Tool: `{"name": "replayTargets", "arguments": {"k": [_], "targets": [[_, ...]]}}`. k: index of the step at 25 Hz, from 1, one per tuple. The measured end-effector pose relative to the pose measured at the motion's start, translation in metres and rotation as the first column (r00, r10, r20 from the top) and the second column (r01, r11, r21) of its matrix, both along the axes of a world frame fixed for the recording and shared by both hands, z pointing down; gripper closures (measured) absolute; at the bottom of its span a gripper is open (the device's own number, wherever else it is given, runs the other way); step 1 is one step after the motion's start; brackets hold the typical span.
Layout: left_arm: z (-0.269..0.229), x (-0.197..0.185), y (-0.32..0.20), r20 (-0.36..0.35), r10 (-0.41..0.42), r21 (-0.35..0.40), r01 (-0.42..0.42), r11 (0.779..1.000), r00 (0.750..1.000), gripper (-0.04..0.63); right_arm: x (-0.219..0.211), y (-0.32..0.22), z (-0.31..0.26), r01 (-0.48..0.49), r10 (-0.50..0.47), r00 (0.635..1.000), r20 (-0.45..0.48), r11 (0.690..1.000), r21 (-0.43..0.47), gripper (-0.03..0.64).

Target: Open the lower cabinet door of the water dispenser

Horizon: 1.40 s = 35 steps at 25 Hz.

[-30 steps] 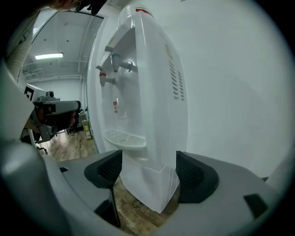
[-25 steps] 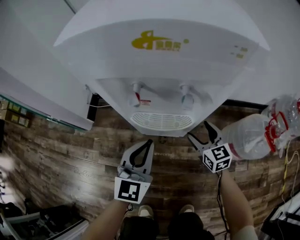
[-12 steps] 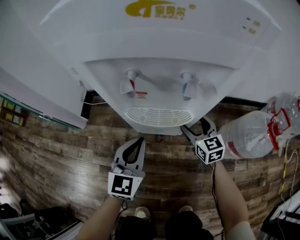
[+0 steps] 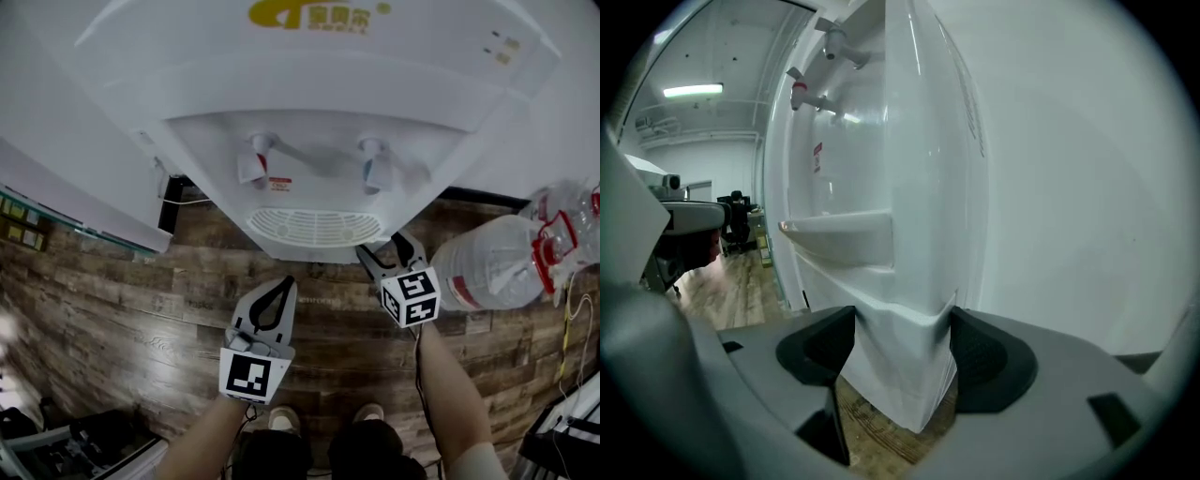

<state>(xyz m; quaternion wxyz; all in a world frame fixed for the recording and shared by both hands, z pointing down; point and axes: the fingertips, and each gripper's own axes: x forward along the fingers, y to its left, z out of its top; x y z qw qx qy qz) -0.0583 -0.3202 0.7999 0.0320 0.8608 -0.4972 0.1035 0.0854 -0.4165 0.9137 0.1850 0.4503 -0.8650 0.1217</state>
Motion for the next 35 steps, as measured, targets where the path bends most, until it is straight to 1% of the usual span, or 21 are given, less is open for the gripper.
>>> {"name": "replayTargets", "arguments": {"k": [6, 9, 11, 13, 18, 22, 25, 28, 29, 32, 35], "targets": [[-0.003, -0.001, 0.006, -0.016, -0.015, -0.033, 0.014, 0.999, 1.000, 0.589, 0.000, 0.026, 0.001, -0.015, 0.014, 1.000, -0.009, 0.999, -0.030, 0.314], [-0.006, -0.003, 0.014, -0.018, -0.015, -0.058, 0.014, 0.998, 1.000, 0.589, -0.001, 0.035, 0.001, -0.001, -0.002, 0.997, -0.074, 0.999, -0.037, 0.327], [-0.009, -0.005, 0.020, -0.007, -0.009, -0.068, 0.008, 0.998, 1.000, 0.589, -0.001, 0.036, 0.000, 0.025, -0.029, 0.990, -0.137, 0.999, -0.030, 0.324], [-0.012, -0.007, 0.025, -0.007, -0.015, -0.082, 0.014, 0.997, 1.000, 0.589, -0.001, 0.035, -0.002, 0.048, -0.054, 0.983, -0.173, 0.998, -0.043, 0.324], [-0.021, -0.019, 0.030, -0.025, -0.057, -0.120, 0.054, 0.991, 0.998, 0.589, -0.002, 0.049, -0.004, 0.083, -0.100, 0.979, -0.180, 0.991, -0.103, 0.345], [-0.022, -0.030, 0.037, -0.005, -0.065, -0.141, 0.063, 0.988, 0.998, 0.589, -0.004, 0.064, -0.005, 0.093, -0.120, 0.976, -0.184, 0.984, -0.150, 0.362], [-0.022, -0.040, 0.045, 0.003, -0.076, -0.169, 0.075, 0.983, 0.997, 0.589, -0.007, 0.081, -0.003, 0.115, -0.157, 0.965, -0.212, 0.974, -0.197, 0.374], [-0.021, -0.053, 0.054, 0.023, -0.093, -0.191, 0.096, 0.977, 0.995, 0.589, -0.014, 0.102, -0.002, 0.179, -0.244, 0.929, -0.278, 0.954, -0.240, 0.410], [-0.021, -0.058, 0.058, 0.026, -0.102, -0.199, 0.105, 0.974, 0.994, 0.589, -0.018, 0.108, -0.003, 0.195, -0.266, 0.920, -0.286, 0.948, -0.253, 0.410], [-0.022, -0.069, 0.068, 0.037, -0.129, -0.225, 0.134, 0.965, 0.991, 0.589, -0.033, 0.125, -0.004, 0.227, -0.306, 0.912, -0.274, 0.932, -0.284, 0.419], [-0.025, -0.078, 0.081, 0.033, -0.153, -0.248, 0.156, 0.956, 0.988, 0.589, -0.056, 0.148, -0.005, 0.258, -0.340, 0.909, -0.240, 0.913, -0.315, 0.423]]}}
